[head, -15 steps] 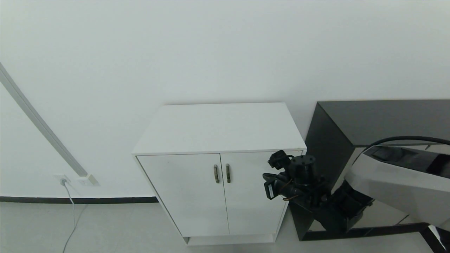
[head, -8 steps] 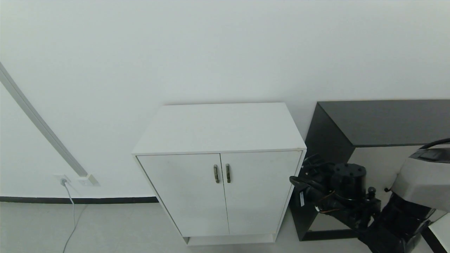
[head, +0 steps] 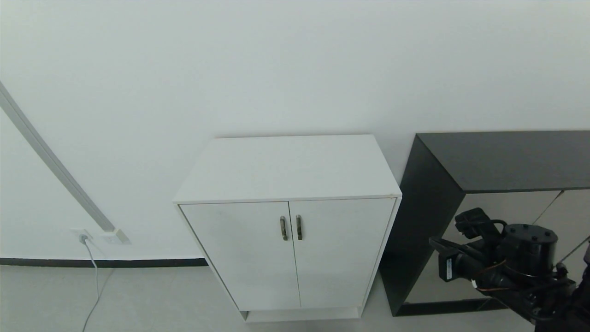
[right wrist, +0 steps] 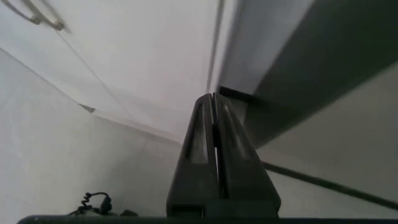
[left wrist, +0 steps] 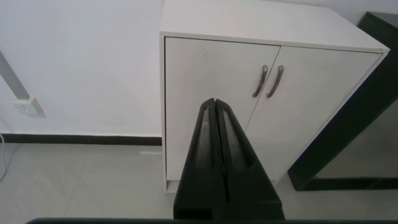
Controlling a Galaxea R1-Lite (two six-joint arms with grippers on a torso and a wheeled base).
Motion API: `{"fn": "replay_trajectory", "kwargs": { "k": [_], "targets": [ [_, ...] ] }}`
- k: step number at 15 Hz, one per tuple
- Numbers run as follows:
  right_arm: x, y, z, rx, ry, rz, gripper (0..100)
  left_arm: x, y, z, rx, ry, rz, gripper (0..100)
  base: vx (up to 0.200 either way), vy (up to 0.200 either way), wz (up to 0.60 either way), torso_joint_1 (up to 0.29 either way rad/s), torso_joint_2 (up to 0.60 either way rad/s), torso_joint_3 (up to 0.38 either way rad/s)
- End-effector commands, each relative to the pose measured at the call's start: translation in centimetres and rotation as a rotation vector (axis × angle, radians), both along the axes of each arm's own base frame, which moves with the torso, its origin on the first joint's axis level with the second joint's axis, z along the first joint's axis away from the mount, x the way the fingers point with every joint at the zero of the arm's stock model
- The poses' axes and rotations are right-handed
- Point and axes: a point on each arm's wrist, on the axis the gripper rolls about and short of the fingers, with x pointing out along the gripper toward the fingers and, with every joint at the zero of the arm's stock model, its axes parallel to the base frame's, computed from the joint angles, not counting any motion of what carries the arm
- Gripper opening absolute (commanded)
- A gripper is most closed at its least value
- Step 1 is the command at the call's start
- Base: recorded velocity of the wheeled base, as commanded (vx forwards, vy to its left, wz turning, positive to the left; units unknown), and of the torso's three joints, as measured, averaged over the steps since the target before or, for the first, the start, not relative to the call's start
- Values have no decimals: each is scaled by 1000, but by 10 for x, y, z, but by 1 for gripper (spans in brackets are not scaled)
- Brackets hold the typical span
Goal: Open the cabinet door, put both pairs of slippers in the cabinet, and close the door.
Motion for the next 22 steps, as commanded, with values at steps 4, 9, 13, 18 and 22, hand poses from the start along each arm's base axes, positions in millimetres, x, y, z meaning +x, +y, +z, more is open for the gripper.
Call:
{"fn": "replay_trajectory", "kwargs": {
  "k": [4,9,13,18,22],
  "targets": [
    [-26,-42,12,-12,-11,-133,0,0,0,0,-5,1,1,0,0,0,0,0,0,0],
    [-63,-62,27,-22,-42,-191,0,0,0,0,-3,1,1,0,0,0,0,0,0,0],
    [-81,-66,40,-18,-54,-206,0,0,0,0,-5,1,1,0,0,0,0,0,0,0],
    [-116,-69,50,-12,-22,-194,0,0,0,0,-5,1,2,0,0,0,0,0,0,0],
    [-159,-72,52,-6,15,-145,0,0,0,0,-5,0,2,0,0,0,0,0,0,0]
  ]
}}
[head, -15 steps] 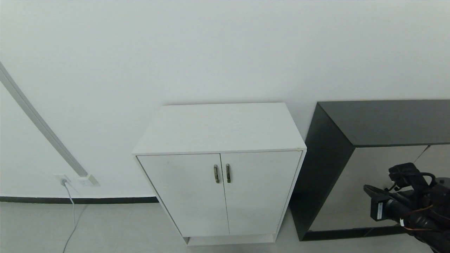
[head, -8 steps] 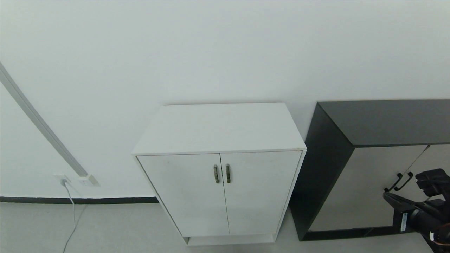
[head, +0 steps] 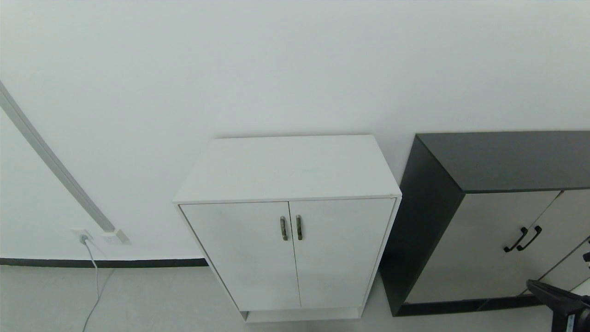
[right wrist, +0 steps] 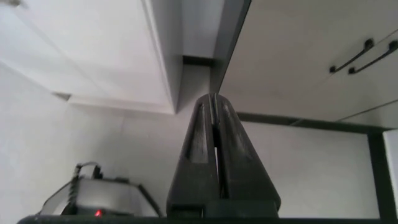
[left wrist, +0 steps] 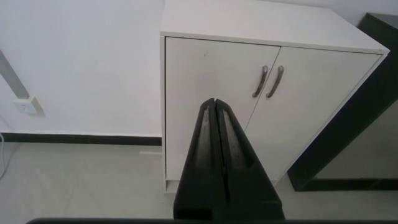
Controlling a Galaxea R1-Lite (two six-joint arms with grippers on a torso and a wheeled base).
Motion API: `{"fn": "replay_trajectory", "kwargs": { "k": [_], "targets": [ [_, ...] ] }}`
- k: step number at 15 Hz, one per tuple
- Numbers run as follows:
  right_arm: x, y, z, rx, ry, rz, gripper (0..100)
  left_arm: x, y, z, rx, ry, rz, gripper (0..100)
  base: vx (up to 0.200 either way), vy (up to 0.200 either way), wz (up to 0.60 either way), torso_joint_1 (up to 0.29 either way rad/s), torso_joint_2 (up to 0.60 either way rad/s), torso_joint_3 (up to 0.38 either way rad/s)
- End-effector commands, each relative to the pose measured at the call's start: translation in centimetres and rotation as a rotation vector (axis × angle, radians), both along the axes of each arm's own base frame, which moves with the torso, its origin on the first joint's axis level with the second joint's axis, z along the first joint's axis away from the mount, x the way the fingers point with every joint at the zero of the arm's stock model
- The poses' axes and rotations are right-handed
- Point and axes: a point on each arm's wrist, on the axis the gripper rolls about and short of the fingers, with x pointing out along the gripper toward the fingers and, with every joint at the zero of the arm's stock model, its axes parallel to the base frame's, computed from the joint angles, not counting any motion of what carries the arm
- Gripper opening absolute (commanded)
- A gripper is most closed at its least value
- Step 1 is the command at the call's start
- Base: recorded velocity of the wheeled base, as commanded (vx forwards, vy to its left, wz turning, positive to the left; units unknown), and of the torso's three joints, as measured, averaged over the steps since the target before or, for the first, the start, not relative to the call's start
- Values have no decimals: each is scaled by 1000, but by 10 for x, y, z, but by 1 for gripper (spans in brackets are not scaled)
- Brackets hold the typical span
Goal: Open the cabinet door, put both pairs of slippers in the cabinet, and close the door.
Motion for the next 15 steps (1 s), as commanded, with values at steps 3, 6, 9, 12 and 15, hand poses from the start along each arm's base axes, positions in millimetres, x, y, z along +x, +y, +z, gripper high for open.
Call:
{"fn": "replay_trajectory", "kwargs": {
  "k": [3,6,9,12,15],
  "targets": [
    [-56,-4,2,13,-42,23,0,0,0,0,0,1,1,0,0,0,0,0,0,0],
    [-82,-6,-9,25,-20,60,0,0,0,0,0,1,1,0,0,0,0,0,0,0],
    [-100,-7,-19,35,-4,92,0,0,0,0,0,-1,1,0,0,0,0,0,0,0],
    [-107,-7,-24,32,-5,96,0,0,0,0,0,1,1,0,0,0,0,0,0,0],
    [-113,-8,-29,38,9,126,0,0,0,0,0,1,1,0,0,0,0,0,0,0]
  ]
}}
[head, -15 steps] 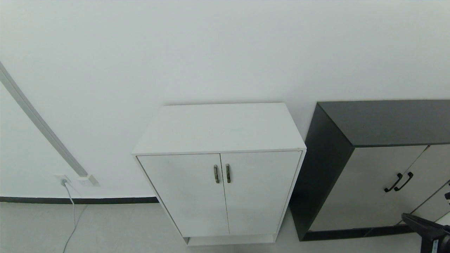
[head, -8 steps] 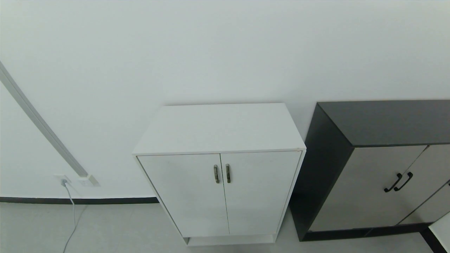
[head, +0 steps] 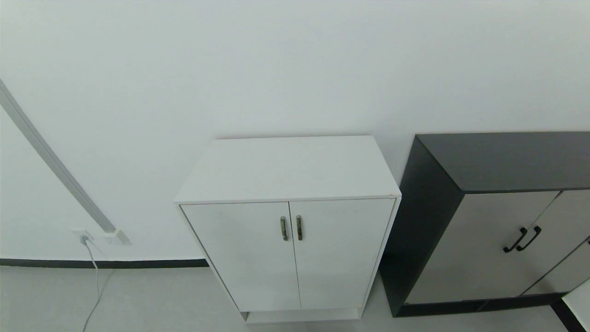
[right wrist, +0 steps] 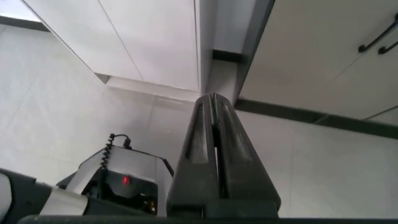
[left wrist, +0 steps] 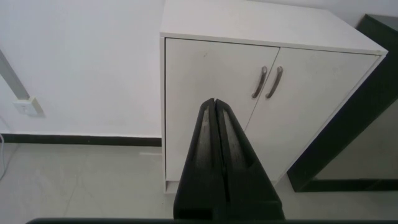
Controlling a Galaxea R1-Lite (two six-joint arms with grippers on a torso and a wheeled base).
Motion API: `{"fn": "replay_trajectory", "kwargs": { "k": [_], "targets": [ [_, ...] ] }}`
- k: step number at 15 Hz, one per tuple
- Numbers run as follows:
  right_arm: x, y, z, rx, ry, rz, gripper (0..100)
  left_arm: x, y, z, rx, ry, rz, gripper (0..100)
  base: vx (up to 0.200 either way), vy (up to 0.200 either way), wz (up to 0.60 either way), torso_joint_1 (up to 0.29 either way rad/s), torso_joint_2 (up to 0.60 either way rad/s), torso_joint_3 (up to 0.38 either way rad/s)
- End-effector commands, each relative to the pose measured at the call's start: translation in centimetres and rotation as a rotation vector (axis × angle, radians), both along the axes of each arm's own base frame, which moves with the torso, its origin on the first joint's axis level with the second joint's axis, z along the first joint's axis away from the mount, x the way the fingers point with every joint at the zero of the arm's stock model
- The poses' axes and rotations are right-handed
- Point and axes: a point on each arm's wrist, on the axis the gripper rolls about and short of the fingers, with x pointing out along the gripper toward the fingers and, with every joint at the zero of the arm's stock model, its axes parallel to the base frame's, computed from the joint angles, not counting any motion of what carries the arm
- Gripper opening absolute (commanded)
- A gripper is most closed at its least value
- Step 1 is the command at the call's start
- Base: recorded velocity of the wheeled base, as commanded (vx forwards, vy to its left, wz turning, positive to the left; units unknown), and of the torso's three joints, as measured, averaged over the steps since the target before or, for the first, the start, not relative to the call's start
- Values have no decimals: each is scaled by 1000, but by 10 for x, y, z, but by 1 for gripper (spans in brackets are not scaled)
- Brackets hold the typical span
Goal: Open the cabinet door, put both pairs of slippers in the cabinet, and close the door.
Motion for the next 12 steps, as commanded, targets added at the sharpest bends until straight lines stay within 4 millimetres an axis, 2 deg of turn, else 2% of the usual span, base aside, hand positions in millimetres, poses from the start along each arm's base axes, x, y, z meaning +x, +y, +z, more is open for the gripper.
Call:
{"fn": "replay_trajectory", "kwargs": {
  "k": [1,12],
  "targets": [
    [-4,0,0,15,-45,8,0,0,0,0,0,1,0,0,0,0,0,0,0,0],
    [-22,-1,-1,52,-280,-125,0,0,0,0,0,1,0,0,0,0,0,0,0,0]
  ]
}}
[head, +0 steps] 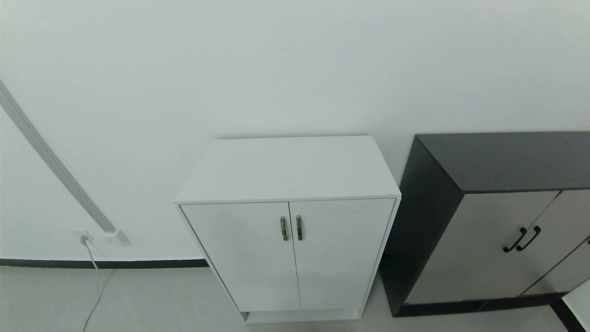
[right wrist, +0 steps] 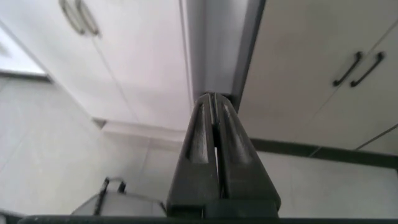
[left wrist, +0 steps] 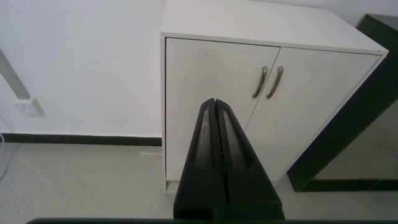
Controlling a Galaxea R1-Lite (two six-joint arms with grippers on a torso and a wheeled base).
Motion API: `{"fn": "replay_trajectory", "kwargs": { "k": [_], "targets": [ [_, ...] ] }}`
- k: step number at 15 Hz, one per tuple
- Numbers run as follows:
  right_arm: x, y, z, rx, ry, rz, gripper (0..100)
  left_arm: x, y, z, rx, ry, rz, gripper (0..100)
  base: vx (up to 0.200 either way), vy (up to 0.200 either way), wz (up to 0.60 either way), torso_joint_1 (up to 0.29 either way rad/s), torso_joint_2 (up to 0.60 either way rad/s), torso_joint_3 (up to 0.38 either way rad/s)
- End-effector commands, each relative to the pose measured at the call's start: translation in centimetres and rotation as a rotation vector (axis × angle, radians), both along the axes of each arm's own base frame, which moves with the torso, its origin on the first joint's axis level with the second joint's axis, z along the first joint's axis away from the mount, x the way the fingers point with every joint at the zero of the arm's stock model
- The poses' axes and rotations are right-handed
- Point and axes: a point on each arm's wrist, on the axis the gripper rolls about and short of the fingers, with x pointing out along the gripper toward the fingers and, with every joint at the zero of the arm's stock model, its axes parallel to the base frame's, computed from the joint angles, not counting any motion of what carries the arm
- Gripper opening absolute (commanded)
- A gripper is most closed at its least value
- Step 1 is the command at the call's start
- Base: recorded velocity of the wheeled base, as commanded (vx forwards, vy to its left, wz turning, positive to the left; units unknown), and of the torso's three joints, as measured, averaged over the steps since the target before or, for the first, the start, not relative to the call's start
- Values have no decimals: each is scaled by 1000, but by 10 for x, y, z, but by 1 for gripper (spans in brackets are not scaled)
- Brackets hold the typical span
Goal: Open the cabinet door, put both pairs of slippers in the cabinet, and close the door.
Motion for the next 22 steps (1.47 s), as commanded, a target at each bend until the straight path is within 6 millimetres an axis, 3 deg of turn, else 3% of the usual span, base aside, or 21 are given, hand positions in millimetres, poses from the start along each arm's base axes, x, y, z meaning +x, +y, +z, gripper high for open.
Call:
{"fn": "replay_trajectory", "kwargs": {
  "k": [1,5,11,22],
  "targets": [
    [-5,0,-1,1,-72,-31,0,0,0,0,0,1,1,0,0,0,0,0,0,0],
    [-13,0,-3,3,-167,-37,0,0,0,0,0,0,1,0,0,0,0,0,0,0],
    [-12,-2,-2,69,-170,-152,0,0,0,0,1,1,-1,0,0,0,0,0,0,0],
    [-12,-2,-1,72,-172,-157,0,0,0,0,9,1,-1,0,0,0,0,0,0,0]
  ]
}}
